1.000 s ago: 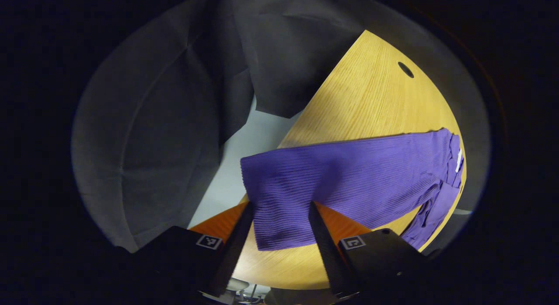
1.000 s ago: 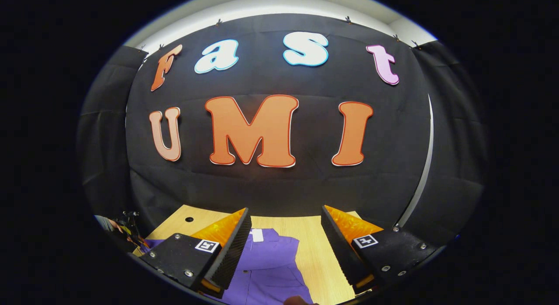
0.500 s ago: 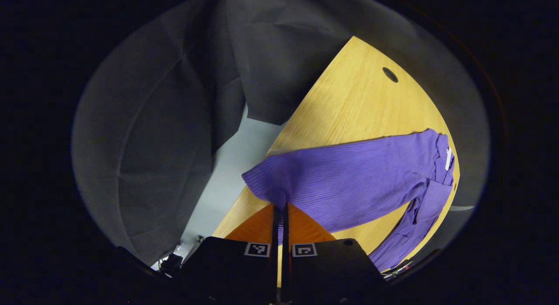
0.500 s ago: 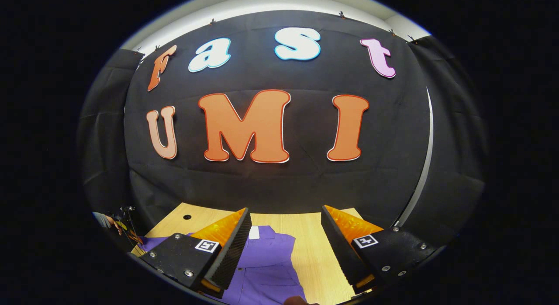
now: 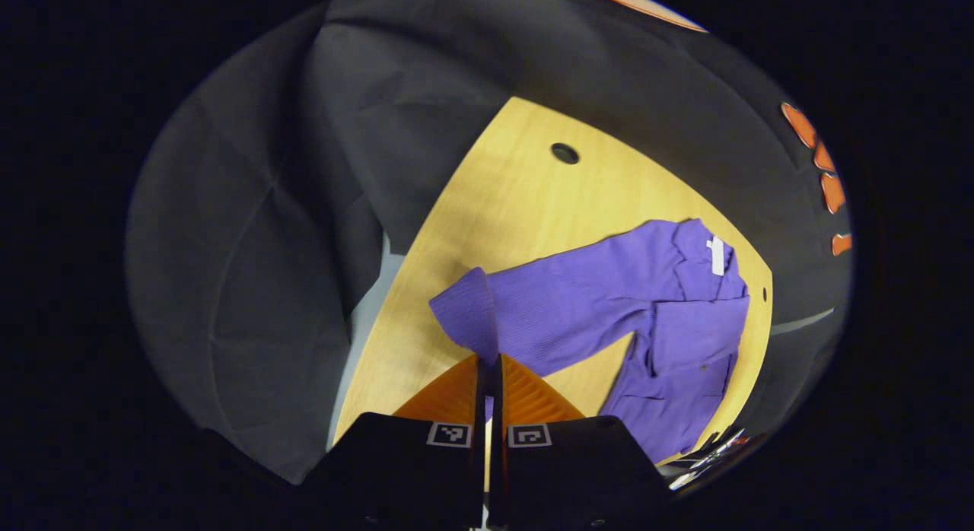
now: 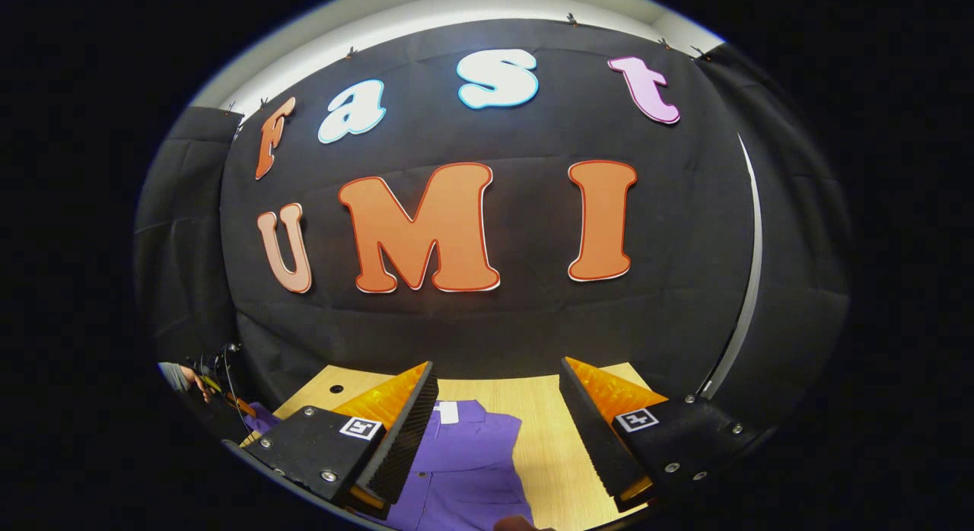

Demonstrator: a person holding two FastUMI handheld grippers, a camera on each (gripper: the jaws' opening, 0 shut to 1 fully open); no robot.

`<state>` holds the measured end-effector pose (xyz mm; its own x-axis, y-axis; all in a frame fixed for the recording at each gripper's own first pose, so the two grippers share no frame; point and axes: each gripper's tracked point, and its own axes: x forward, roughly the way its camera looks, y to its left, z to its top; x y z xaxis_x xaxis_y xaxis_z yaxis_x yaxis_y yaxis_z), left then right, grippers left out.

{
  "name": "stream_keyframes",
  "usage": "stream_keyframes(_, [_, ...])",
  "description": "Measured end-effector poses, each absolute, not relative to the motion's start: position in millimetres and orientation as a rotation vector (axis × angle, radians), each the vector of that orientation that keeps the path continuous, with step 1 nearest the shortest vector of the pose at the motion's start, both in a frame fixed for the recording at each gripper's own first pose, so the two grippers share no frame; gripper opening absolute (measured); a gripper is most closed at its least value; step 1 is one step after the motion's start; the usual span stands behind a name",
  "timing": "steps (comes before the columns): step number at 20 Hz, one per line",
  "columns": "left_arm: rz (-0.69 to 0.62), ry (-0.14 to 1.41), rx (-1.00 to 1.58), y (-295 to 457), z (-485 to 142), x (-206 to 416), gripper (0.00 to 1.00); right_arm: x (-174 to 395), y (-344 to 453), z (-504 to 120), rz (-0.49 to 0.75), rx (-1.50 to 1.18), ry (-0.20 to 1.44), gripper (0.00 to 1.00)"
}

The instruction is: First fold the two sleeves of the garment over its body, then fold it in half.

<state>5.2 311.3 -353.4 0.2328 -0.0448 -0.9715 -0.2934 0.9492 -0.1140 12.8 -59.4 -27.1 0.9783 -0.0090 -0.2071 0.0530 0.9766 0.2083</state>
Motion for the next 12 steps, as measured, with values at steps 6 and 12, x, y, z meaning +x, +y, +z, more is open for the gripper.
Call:
stream_keyframes(6, [-0.002, 1.241, -0.230, 212.4, -287.3, 46.4, 0.04, 12.0, -83.0, -42.4, -0.037, 0.200, 0.208, 1.00])
stream_keyframes(12, [-0.173, 1.201, -0.153, 88.2, -253.3, 86.1, 0.03, -3.1, -115.1, -49.0, -0.055, 0.231, 0.195, 0.95])
